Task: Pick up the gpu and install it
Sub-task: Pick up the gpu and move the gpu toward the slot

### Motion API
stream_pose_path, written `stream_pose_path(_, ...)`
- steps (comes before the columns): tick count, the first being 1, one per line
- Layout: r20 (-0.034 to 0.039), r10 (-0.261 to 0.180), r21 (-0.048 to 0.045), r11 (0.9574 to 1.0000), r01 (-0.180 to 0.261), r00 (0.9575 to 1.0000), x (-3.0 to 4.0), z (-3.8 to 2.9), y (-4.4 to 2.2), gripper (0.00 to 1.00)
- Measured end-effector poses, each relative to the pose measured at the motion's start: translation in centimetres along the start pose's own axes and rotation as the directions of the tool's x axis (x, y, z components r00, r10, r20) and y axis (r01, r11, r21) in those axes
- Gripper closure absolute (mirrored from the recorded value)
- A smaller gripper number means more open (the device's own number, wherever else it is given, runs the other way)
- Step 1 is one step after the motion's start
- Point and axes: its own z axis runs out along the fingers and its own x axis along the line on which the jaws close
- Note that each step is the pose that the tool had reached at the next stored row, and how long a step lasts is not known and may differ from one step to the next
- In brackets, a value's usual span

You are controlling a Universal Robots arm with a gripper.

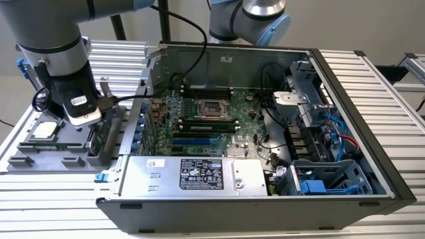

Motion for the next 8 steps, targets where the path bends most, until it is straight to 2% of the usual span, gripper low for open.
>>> stream_pose_path(4, 0.0131, -0.002, -0.0047, 1.0000, 0.002, 0.9999, -0.17, -0.19, -0.07, 0.00)
stream_pose_path(8, 0.0221, -0.004, -0.0090, 1.0000, 0.004, 0.9997, -0.18, -0.57, -0.08, 0.00)
